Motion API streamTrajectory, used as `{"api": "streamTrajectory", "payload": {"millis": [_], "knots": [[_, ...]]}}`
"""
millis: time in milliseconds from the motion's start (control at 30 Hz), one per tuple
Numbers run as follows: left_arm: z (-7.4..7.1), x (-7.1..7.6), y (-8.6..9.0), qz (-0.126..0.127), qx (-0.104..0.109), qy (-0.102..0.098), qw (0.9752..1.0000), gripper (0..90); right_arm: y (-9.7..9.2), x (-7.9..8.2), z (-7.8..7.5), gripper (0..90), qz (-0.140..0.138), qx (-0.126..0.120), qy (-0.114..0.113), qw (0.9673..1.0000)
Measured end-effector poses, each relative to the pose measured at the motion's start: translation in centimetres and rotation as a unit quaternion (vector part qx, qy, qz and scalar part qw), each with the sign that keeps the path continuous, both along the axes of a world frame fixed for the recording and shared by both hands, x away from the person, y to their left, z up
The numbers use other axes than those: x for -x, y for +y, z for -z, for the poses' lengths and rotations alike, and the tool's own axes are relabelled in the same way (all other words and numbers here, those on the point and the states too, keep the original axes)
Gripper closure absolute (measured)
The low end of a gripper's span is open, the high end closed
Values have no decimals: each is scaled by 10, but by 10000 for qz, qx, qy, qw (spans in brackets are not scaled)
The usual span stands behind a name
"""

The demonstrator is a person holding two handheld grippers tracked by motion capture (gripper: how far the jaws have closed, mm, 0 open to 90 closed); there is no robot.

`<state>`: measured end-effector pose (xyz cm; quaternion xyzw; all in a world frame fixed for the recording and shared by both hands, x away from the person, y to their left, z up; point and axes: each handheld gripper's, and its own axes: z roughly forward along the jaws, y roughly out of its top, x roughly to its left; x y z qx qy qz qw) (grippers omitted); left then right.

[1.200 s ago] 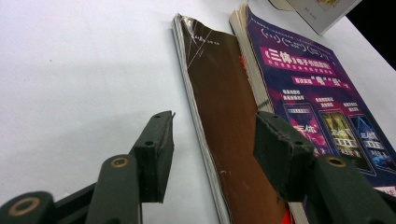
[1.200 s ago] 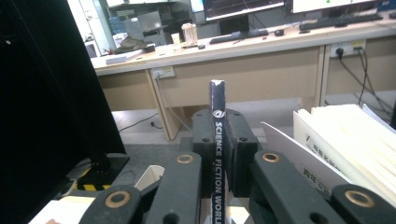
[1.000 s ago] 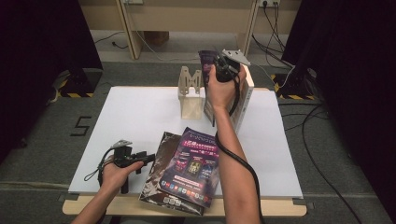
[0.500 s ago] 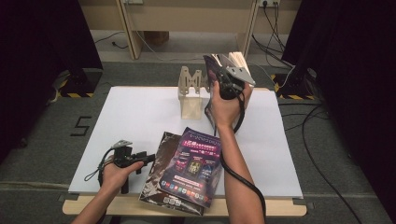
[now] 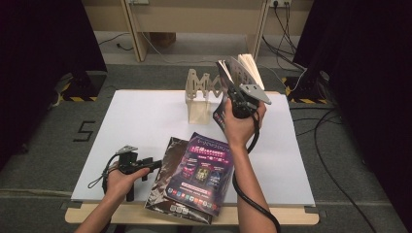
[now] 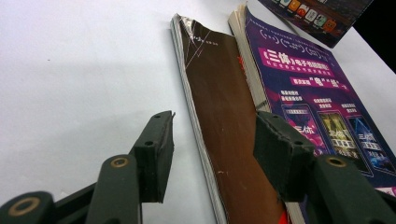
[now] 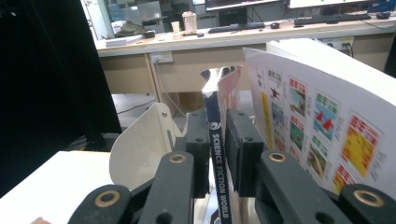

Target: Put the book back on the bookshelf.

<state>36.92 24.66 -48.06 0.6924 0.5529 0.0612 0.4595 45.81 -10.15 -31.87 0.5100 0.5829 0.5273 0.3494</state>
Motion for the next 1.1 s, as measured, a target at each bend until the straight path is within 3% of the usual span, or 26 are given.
{"api": "streamTrajectory", "payload": {"millis": [233,500,900,1033,1100], "knots": [[0,0,-1,0,11,1,10000,470,-7,4,3,770,28,-22,129,9999],[-1,0,0,8,12,-16,10000,470,-10,-10,-3,716,63,47,498,9987],[-1,0,0,-9,41,-30,10000,470,-9,-25,-15,724,55,377,813,9960],[-1,0,-1,17,29,-16,10000,470,-9,-30,-16,750,124,732,932,9929],[0,0,-1,22,23,-11,10000,470,-8,-32,-17,763,94,753,1004,9920]]}}
